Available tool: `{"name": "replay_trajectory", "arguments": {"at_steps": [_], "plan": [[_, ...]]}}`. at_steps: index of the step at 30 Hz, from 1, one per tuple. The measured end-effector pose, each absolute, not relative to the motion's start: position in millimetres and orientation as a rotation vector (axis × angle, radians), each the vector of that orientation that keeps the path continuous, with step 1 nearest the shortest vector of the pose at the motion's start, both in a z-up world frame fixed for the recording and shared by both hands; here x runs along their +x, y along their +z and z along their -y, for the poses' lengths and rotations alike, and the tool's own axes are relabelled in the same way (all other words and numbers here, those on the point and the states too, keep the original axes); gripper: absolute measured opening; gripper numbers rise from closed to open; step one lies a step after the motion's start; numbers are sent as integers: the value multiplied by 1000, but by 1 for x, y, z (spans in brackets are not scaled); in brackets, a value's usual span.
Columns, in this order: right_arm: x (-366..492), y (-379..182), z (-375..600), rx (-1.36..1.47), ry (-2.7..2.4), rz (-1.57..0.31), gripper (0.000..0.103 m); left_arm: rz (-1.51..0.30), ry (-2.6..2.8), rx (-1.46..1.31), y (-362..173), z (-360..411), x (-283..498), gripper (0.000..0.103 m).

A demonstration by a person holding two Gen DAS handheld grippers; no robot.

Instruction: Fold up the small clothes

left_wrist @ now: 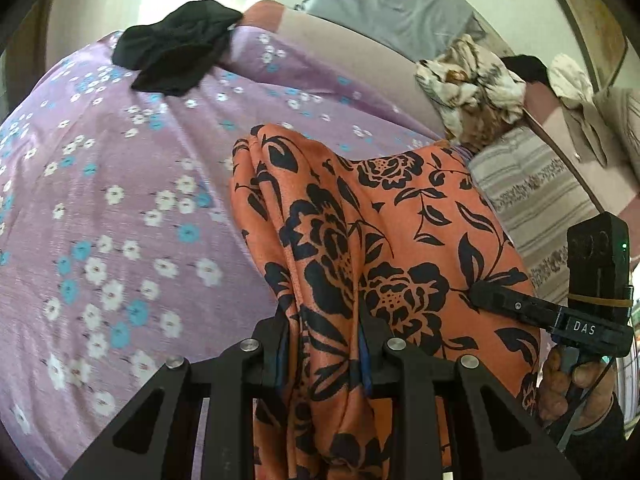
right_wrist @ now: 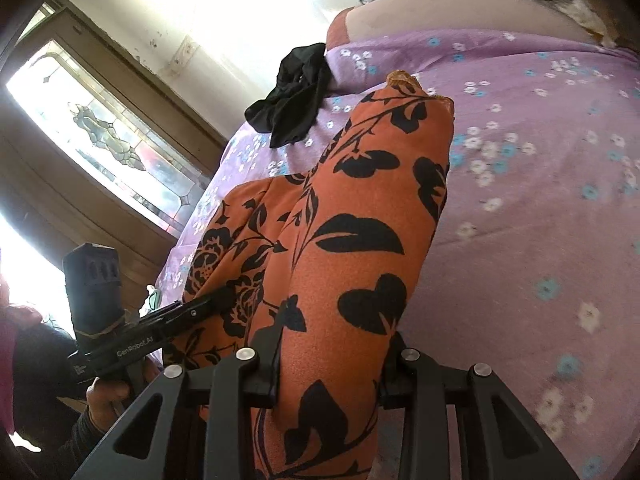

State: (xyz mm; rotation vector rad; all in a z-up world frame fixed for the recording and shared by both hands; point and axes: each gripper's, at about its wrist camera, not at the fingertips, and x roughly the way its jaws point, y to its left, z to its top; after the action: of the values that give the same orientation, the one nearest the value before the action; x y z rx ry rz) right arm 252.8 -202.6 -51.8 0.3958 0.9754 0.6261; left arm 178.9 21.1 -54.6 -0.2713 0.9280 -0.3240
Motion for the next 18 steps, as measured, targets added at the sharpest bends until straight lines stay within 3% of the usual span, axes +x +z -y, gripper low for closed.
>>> {"name": "replay_trajectory", "arguments": {"at_steps": [18], "plan": [[264,-7,245,340,646,-877,35,-849,-322,-180,-4,29,196,28]]}}
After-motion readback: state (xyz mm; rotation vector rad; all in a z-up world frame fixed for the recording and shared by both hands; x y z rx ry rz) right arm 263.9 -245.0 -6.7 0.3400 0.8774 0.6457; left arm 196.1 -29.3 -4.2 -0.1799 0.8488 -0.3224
